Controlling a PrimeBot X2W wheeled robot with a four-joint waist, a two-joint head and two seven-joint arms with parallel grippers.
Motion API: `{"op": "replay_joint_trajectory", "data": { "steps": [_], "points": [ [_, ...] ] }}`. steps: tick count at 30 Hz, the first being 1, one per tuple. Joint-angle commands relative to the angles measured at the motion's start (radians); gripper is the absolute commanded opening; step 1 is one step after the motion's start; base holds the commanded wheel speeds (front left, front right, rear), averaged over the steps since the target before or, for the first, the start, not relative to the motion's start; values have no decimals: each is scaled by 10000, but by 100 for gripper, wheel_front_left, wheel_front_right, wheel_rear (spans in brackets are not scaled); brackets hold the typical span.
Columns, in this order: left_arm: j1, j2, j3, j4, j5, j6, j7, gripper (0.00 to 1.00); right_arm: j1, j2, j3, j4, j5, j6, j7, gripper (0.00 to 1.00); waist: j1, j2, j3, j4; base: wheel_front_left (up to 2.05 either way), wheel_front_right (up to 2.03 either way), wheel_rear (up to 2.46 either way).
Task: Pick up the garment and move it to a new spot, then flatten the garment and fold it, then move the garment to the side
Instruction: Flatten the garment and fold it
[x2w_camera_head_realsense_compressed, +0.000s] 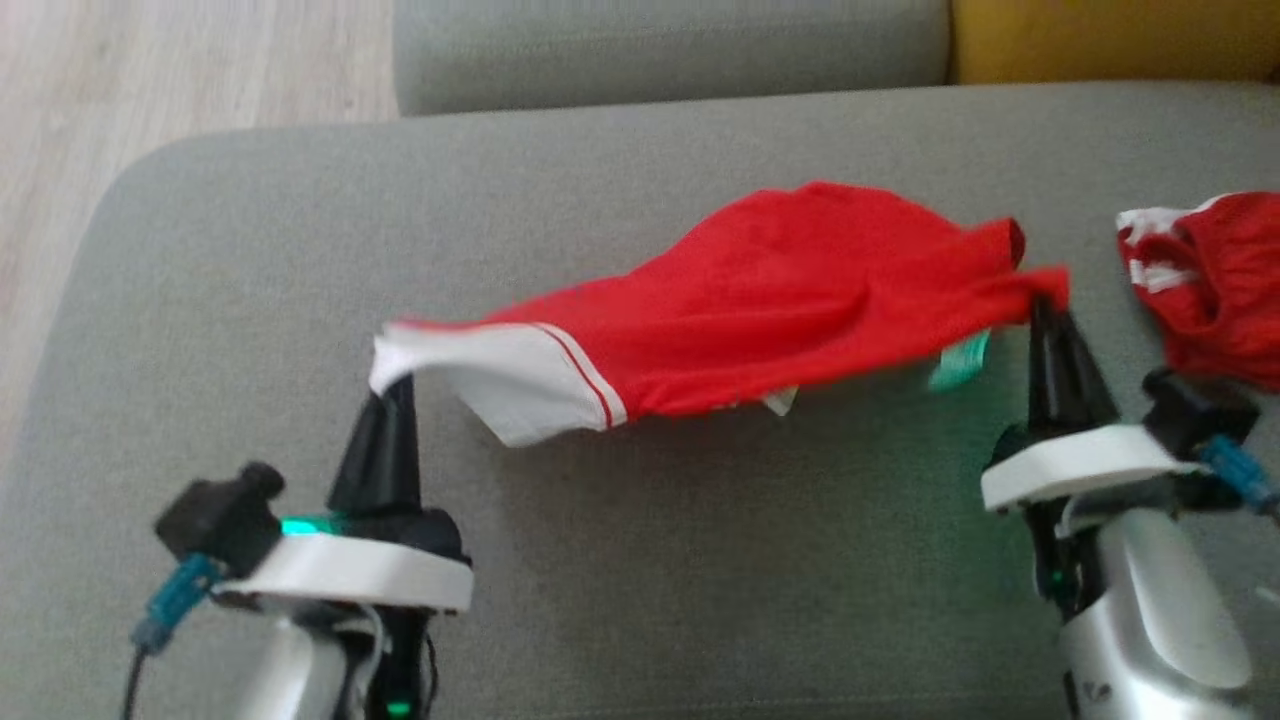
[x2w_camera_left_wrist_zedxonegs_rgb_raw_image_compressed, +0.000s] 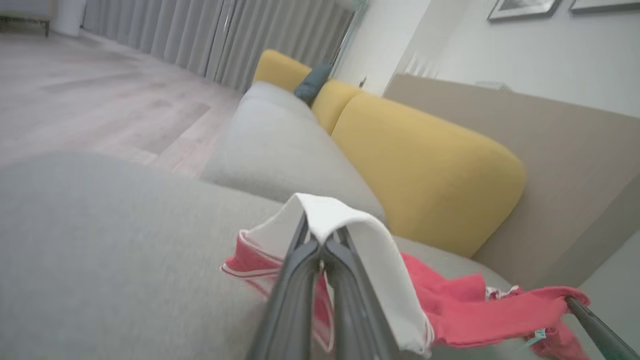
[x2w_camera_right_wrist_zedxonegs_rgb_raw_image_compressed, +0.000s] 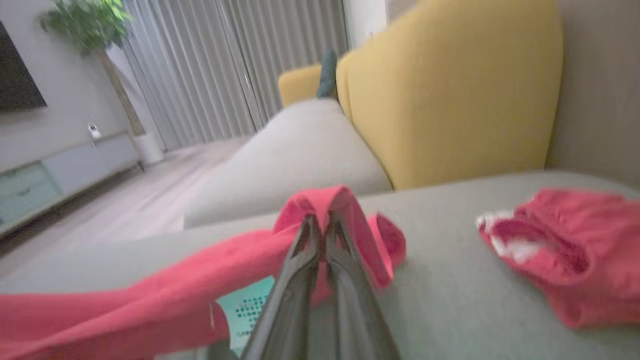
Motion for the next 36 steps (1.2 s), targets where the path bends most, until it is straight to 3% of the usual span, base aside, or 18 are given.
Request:
{"op": "replay_joint_trajectory", "data": {
  "steps": [1,9,16,21,28,36],
  "points": [
    [-568,211,435,-577,152,-66,-126,0,-122,-49,263,-715,9,65,-165,0,0,0,-221,-121,0,0,0],
    [-1518,1058,856,-2966,739,-38,214,0,854,-49,91,-4849,205,65,42,0,0,0,-811,-309,0,0,0],
    [-3101,2027,1046,-5186,1482,-86,1407,0,1197,-49,-306,-8338,85,65,729,0,0,0,-876,-378,0,0,0],
    [-4444,2423,1055,-5868,1697,-217,2340,0,1059,-49,-389,-9924,-188,65,1434,0,0,0,-713,-368,0,0,0],
    [-5692,2595,1171,-4671,1344,-442,2972,0,414,-49,-126,-9932,-41,65,2083,0,0,0,236,-315,0,0,0],
    [-8760,2956,964,-1423,1774,-1257,2822,0,-3064,-254,384,-6770,-192,65,1684,0,0,0,2074,-352,0,0,0]
  ]
}}
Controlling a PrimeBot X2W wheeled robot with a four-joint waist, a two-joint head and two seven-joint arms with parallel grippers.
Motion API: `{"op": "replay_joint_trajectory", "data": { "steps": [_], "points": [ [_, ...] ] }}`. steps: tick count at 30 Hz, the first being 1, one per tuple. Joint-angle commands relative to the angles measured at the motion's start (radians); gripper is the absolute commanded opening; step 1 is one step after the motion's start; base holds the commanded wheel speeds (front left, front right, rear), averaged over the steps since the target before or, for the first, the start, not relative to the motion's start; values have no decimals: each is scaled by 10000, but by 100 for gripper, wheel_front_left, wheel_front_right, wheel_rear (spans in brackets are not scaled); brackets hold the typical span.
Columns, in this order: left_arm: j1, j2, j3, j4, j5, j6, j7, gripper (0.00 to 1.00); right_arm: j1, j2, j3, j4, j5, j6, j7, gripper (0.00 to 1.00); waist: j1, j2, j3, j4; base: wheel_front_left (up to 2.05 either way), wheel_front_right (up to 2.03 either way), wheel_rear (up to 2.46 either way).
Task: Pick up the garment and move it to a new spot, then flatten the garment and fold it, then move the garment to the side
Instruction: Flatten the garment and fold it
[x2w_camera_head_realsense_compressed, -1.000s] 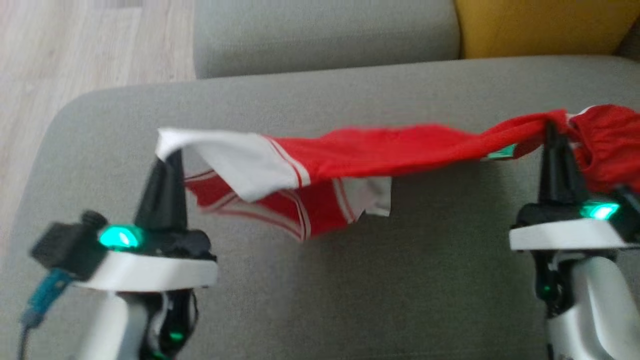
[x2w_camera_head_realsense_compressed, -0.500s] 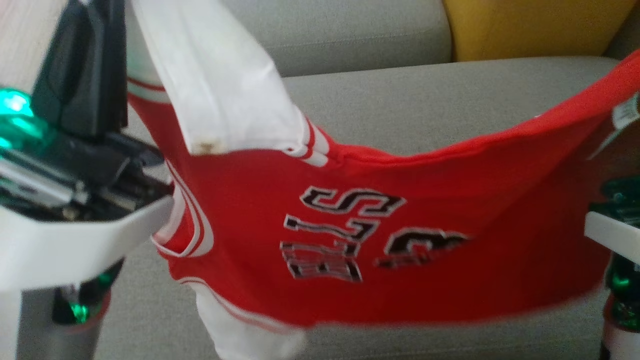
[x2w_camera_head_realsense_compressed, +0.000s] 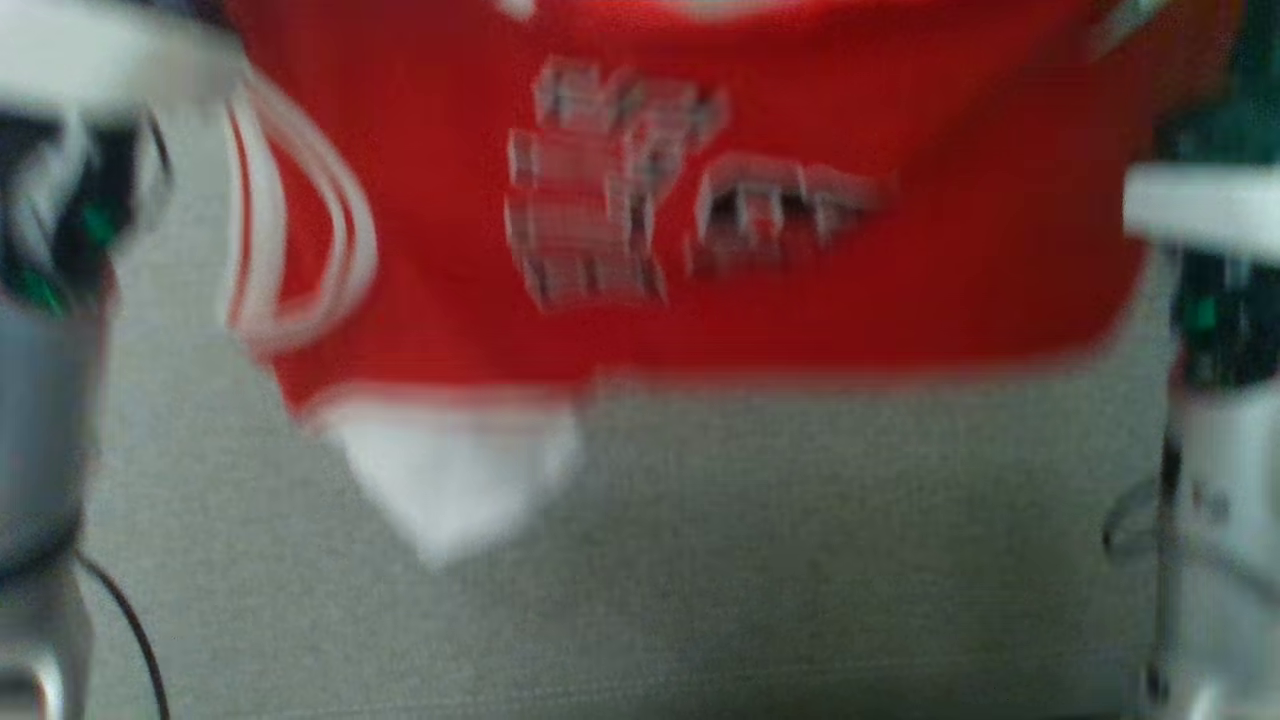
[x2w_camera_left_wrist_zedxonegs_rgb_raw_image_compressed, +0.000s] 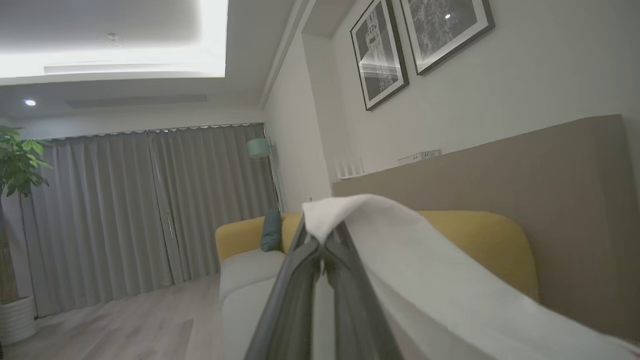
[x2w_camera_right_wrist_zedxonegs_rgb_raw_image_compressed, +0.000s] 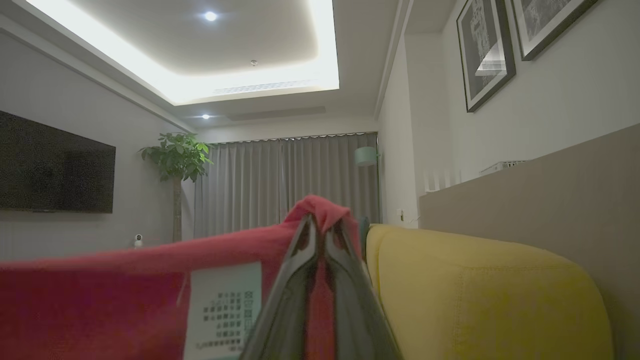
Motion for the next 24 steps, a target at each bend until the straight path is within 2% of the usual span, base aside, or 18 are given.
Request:
{"op": "replay_joint_trajectory", "data": {
  "steps": [1,3,4,5,6,9,12,17,20,24],
  "points": [
    [-1835,452,273,637,335,-193,-122,0,-1714,6,381,688,-200,65,-359,0,-1,0,1099,-59,0,0,0],
    [-2992,422,124,1736,682,-308,-391,0,-2988,37,471,1958,-476,65,-771,0,-1,0,1382,-151,0,0,0],
    [-2992,422,124,1736,682,-308,-391,0,-2988,37,471,1958,-476,65,-771,0,-1,0,1382,-151,0,0,0],
    [-4022,314,-52,2904,1025,-357,-728,0,-4191,75,493,3289,-933,65,-1236,0,-1,0,1587,-204,0,0,0],
    [-4500,239,-133,3432,1188,-362,-936,0,-4763,103,409,3915,-1102,65,-1439,0,-1,0,1704,-214,0,0,0],
    [-5671,-148,-255,4633,1432,-315,-1792,0,-6214,168,63,5584,-1739,65,-1837,0,-1,0,2129,-148,0,0,0],
    [-6123,-680,-331,5393,1269,-384,-2538,0,-7071,195,-253,6868,-2440,65,-2052,0,-1,0,2679,74,0,0,0],
    [-5144,-1254,-493,5970,978,-549,-3037,0,-7021,202,-581,8613,-2679,65,-2154,0,-1,0,3421,539,0,0,0],
    [-4075,-1568,-462,5821,775,-637,-3098,0,-6464,204,-863,8996,-2777,65,-2159,0,-1,0,3689,761,0,0,0],
    [-2506,-1790,-43,4883,630,-751,-3107,0,-5587,204,-895,9147,-2426,65,-2161,0,-1,0,3728,816,0,0,0]
  ]
}}
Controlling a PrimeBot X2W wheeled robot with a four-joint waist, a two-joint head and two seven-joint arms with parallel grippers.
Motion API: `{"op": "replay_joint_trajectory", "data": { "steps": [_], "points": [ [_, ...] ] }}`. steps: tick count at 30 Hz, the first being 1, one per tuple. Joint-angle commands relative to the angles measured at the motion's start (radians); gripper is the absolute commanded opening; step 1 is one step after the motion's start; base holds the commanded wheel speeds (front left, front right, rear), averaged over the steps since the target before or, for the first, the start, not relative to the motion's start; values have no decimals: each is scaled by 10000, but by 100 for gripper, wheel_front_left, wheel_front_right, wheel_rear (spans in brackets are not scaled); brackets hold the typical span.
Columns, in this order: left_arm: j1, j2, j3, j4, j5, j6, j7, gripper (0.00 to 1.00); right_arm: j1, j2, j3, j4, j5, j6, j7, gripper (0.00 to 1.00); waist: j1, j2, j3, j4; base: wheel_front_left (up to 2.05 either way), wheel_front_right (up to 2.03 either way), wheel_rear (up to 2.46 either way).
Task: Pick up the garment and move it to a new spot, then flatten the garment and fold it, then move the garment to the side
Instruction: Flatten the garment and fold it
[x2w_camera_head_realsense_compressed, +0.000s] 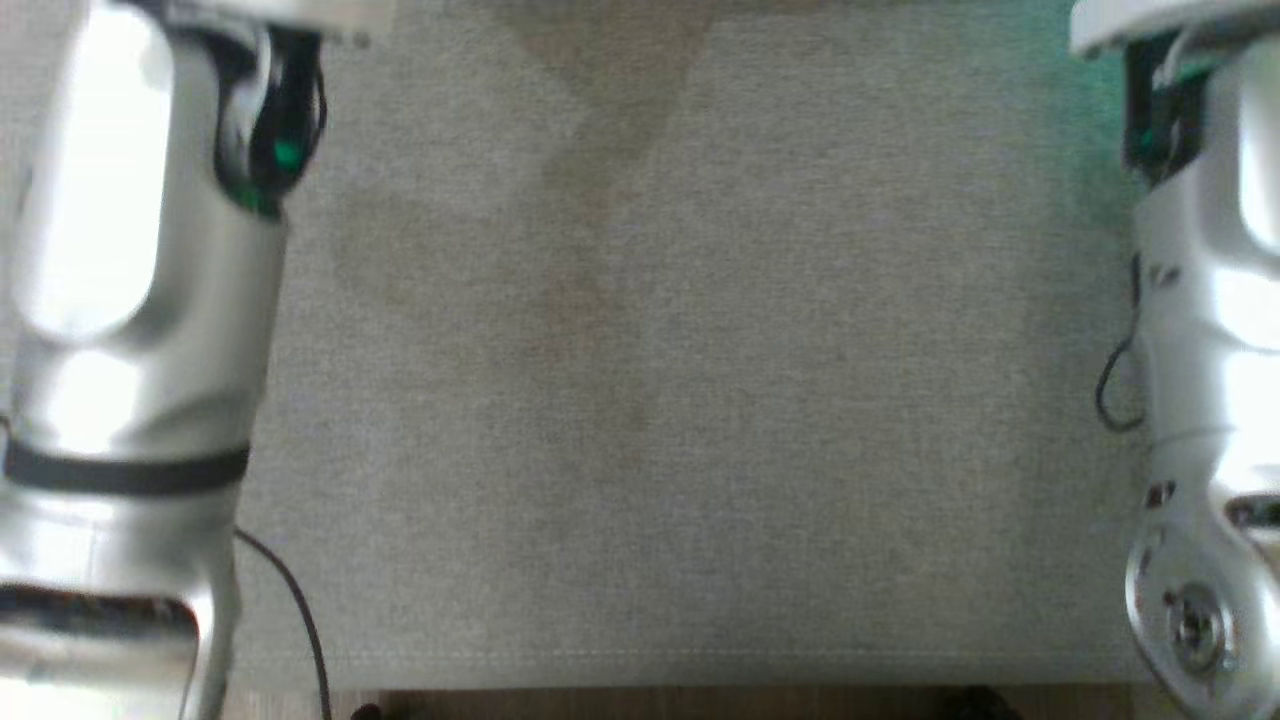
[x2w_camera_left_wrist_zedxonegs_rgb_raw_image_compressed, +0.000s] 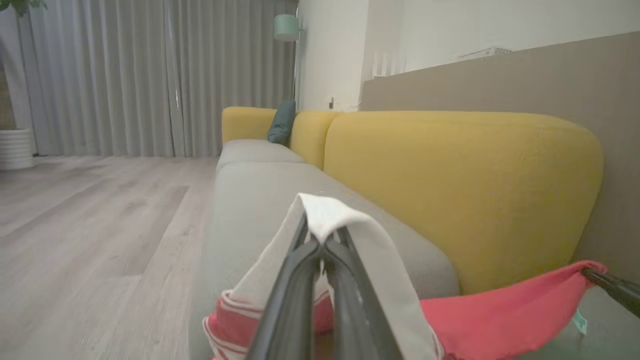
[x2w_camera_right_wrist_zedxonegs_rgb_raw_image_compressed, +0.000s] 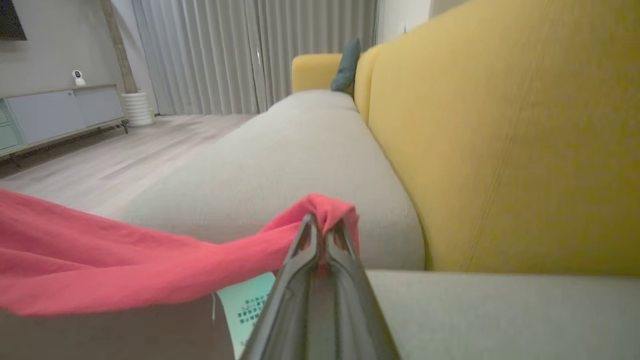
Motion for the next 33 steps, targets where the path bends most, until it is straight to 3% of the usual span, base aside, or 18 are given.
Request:
{"op": "replay_joint_trajectory", "data": {
  "steps": [1,9,19,33],
  "points": [
    [-40,310,502,-723,-34,-90,-49,0,53,195,194,-300,215,65,-50,0,-2,1,19,30,0,0,0],
    [3036,-59,1173,-2763,10,-283,-51,0,1550,196,814,-717,1441,65,-52,0,-2,1,-772,-100,0,0,0],
    [7077,-601,1363,-4208,-62,-369,-52,0,4690,196,818,-2036,2728,65,-52,0,-2,1,-2805,264,0,0,0],
    [10935,-787,1118,-5495,273,-389,-53,0,9118,196,803,-4531,2860,65,308,0,-2,1,-4535,325,0,0,0]
  ]
}}
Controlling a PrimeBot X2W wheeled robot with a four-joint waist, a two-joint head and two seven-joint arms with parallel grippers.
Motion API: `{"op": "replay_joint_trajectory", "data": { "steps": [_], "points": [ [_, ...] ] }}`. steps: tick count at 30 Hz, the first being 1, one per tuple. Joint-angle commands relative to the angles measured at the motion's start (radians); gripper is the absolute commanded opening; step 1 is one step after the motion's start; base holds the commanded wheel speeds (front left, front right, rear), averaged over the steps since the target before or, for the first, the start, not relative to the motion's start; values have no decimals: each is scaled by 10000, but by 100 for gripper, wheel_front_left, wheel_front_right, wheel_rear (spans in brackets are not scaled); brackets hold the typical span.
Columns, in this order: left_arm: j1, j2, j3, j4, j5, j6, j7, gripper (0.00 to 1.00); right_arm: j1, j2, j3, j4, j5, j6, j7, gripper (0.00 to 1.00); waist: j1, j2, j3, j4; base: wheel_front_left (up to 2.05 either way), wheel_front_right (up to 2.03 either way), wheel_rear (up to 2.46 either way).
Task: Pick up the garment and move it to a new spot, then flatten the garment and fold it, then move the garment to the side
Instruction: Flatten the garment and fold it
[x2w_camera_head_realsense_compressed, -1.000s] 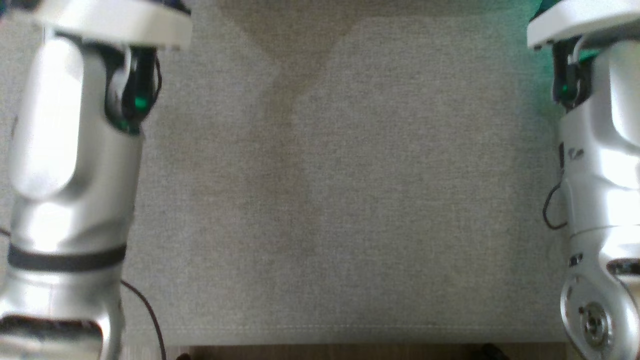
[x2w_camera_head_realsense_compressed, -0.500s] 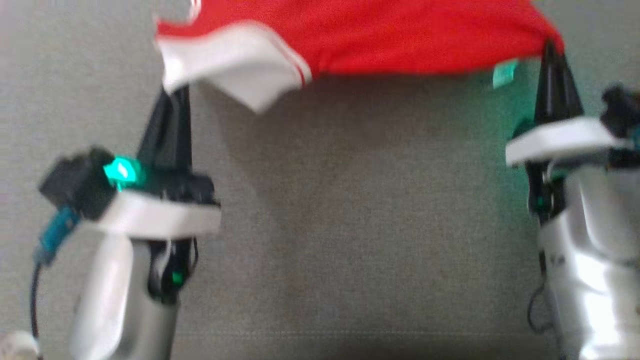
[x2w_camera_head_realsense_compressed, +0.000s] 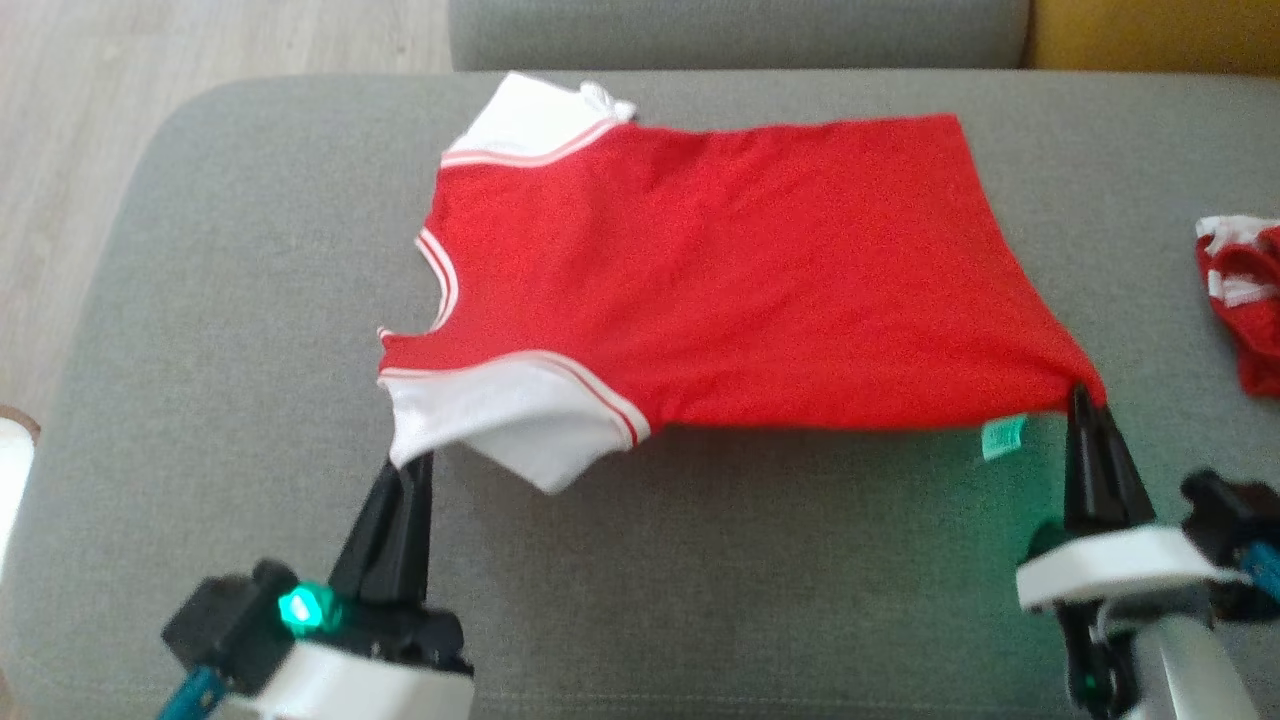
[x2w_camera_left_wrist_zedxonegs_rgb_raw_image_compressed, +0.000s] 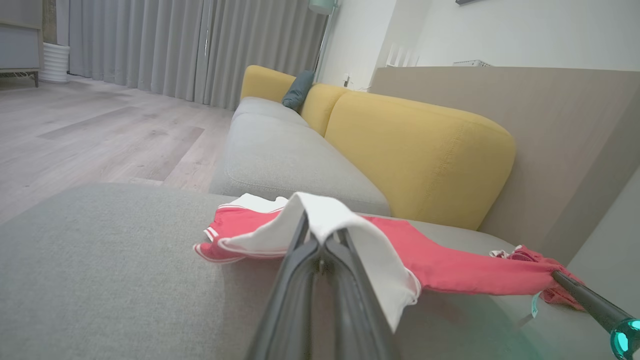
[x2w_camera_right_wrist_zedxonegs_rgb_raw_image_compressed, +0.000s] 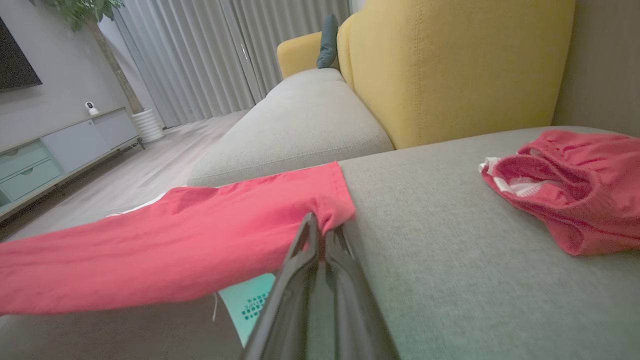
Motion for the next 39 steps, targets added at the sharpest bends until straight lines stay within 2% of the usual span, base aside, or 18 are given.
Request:
{"op": "replay_joint_trajectory", "data": {
  "steps": [1,7,14,23,30,39],
  "points": [
    [-9,28,264,-523,53,-56,-53,0,121,-32,214,-617,-38,65,104,0,1,-1,-184,48,0,0,0],
    [1081,28,17,-546,-36,-58,-53,0,1474,-32,134,-1492,226,65,723,0,1,-1,-216,11,0,0,0],
    [854,18,-107,453,-178,-61,-53,0,1426,-32,72,-997,350,65,1117,0,1,-1,33,-46,0,0,0],
    [-487,-9,-184,1382,-500,-62,-53,0,556,-32,216,-267,386,65,1490,0,1,-1,680,-52,0,0,0],
    [-2190,-33,-68,2018,-512,-62,-53,0,-502,-32,185,-183,567,65,1567,0,1,-1,1198,-100,0,0,0],
    [-4223,54,33,3650,-426,-63,-53,0,-1982,-32,56,490,314,65,1829,0,1,-1,1673,-148,0,0,0]
  ]
}}
